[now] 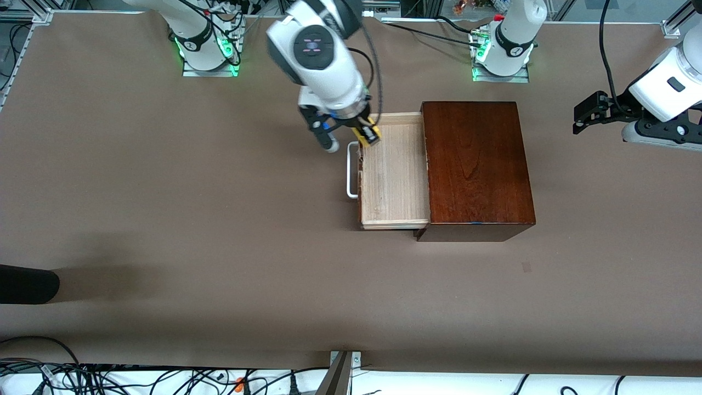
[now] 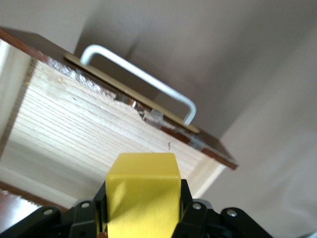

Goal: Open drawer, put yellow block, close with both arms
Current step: 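Carry the yellow cube with the right gripper over the open drawer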

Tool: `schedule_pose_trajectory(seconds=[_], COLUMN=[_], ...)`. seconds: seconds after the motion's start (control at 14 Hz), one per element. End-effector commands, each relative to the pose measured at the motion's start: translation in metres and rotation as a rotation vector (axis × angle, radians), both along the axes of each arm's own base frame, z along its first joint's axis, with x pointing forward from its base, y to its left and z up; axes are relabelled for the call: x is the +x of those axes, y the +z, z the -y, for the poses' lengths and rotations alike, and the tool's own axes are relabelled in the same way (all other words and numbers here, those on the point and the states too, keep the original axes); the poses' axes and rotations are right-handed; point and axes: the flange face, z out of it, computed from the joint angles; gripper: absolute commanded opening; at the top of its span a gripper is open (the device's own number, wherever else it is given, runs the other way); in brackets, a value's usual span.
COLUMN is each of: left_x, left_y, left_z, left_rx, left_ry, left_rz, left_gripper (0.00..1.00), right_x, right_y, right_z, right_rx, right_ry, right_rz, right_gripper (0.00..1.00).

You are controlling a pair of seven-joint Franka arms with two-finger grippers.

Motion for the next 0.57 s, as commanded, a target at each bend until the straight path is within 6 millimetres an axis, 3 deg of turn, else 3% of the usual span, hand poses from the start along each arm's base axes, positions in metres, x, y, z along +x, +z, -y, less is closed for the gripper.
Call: schedule_pose_trajectory(seconds=[0.0,0.07,0.5], left_x=[-0.005,-0.006,-0.005], left_y=[0.003,0.004,0.003], left_z=[-0.001,-0.001,-0.001], left_rx=[-0.031,-0.031,-0.031], left_ry=[-0.007,-0.007,-0.007], left_rz=[0.001,0.002,0.001], left_gripper=[1.00,1.00,1.00], right_x=[-0.010,-0.017,-0.014], right_y=[-0.030,-0.037,-0.084], right_z=[-0.028,-0.033,-0.040], right_rx=[-0.033,-0.042,-0.069], right_ry=[-0.040,-0.032,-0.116], right_rz=[0.031,0.029,0.014], right_gripper=[0.13,0.13,0.13])
